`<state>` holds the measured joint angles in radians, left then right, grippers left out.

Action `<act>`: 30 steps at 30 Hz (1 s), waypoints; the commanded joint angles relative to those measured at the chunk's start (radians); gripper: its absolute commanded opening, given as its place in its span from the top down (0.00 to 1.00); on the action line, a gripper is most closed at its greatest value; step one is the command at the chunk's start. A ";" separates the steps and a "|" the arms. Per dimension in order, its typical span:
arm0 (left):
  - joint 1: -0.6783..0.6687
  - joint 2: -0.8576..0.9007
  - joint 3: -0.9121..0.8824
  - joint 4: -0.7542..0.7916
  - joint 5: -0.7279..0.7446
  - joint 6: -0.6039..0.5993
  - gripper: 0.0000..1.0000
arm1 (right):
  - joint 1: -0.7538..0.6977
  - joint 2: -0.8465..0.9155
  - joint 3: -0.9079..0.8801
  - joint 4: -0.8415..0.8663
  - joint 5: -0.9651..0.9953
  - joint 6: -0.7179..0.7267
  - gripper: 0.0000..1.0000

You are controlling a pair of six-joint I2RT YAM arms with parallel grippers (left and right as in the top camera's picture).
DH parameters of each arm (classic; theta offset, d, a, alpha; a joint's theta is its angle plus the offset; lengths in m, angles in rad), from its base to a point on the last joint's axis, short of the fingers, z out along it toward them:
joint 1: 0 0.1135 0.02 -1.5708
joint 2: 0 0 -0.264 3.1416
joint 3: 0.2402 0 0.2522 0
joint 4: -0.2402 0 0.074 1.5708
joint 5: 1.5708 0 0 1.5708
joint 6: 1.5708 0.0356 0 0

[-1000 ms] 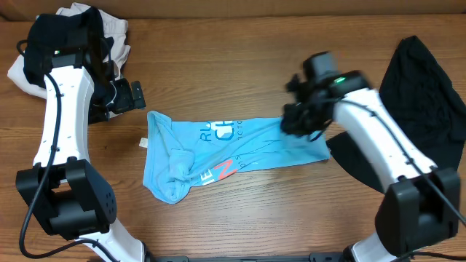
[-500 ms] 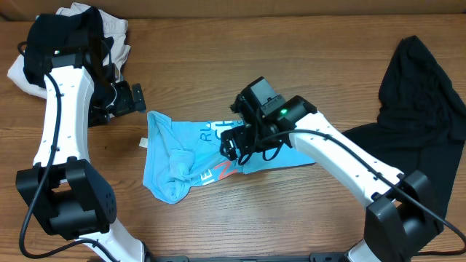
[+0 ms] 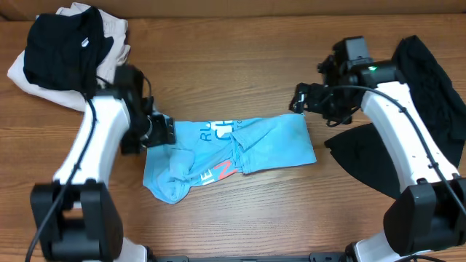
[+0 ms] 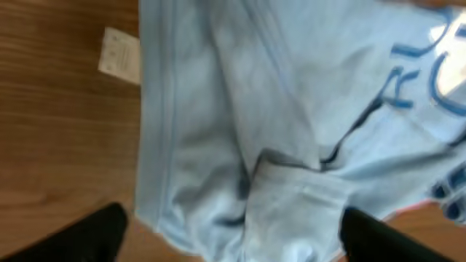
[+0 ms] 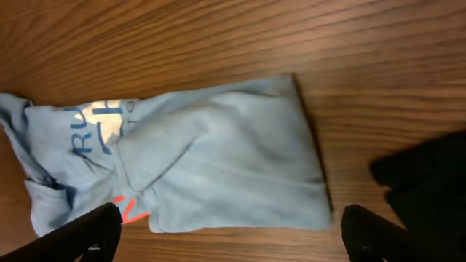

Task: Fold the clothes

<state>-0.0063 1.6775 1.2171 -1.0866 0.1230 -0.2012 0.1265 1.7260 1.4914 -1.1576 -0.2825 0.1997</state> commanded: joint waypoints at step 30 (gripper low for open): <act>-0.005 0.155 -0.303 0.395 -0.072 0.198 0.94 | -0.009 -0.030 0.013 0.000 0.000 -0.042 0.00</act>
<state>-0.0189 1.7546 0.9619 -0.6846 0.1658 0.0246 0.1177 1.7252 1.4914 -1.1625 -0.2813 0.1631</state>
